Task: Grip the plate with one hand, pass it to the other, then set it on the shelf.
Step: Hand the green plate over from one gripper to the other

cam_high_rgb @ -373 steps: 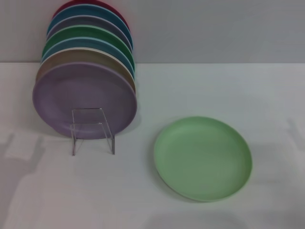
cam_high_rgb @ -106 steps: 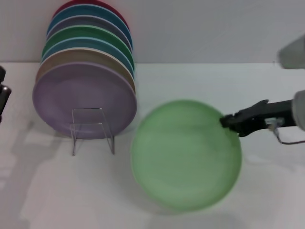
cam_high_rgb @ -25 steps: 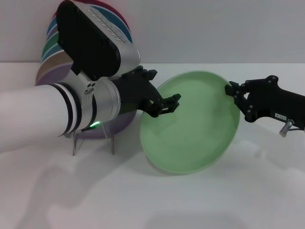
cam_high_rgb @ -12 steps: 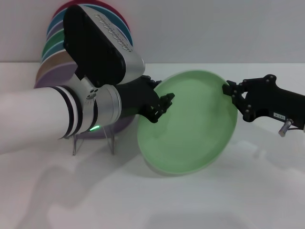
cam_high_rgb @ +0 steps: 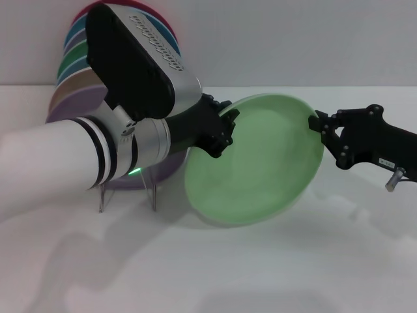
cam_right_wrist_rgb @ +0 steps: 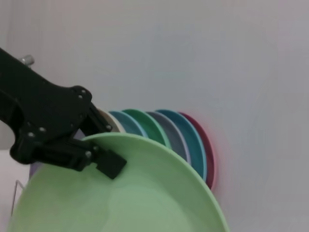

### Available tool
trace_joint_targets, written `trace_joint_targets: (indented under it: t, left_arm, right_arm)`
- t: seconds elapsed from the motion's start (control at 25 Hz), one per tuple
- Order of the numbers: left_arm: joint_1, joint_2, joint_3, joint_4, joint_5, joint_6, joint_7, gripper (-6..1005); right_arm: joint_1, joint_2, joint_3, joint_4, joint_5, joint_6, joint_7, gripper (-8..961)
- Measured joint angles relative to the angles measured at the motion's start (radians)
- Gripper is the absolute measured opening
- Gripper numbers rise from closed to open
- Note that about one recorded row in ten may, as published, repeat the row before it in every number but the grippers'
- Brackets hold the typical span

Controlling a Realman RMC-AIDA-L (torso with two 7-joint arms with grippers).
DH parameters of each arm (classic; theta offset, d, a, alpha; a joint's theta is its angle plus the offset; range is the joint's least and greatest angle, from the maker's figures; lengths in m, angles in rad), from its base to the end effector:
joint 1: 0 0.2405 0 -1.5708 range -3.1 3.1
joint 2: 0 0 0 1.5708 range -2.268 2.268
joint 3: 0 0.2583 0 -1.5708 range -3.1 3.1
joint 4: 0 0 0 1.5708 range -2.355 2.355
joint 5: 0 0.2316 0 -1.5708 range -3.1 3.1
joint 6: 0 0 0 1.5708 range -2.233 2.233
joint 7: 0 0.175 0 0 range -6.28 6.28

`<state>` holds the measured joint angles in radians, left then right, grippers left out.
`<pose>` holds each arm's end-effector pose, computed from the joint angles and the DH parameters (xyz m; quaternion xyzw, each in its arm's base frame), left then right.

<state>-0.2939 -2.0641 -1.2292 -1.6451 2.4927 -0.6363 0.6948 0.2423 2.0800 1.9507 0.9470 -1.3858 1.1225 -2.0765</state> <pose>-0.0830 0.3747 -0.0714 -0.9312 -0.0546 -0.0884 0.3493 0.2567 0.3776 -0.0009 -0.8997 0.0777 0.2465 0.3519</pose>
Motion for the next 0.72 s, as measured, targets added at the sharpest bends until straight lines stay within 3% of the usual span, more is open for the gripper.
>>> trace_joint_targets:
  t: [0.36, 0.72]
  left_arm:
    - [0.018, 0.0, 0.012, -0.023, -0.006, 0.029, 0.02, 87]
    - [0.064, 0.003, 0.016, -0.09, -0.007, 0.042, 0.036, 87]
  right_arm:
    - [-0.016, 0.001, 0.007, -0.074, 0.149, 0.122, -0.063, 18]
    - [-0.046, 0.003, 0.022, -0.126, 0.229, 0.167, -0.064, 248]
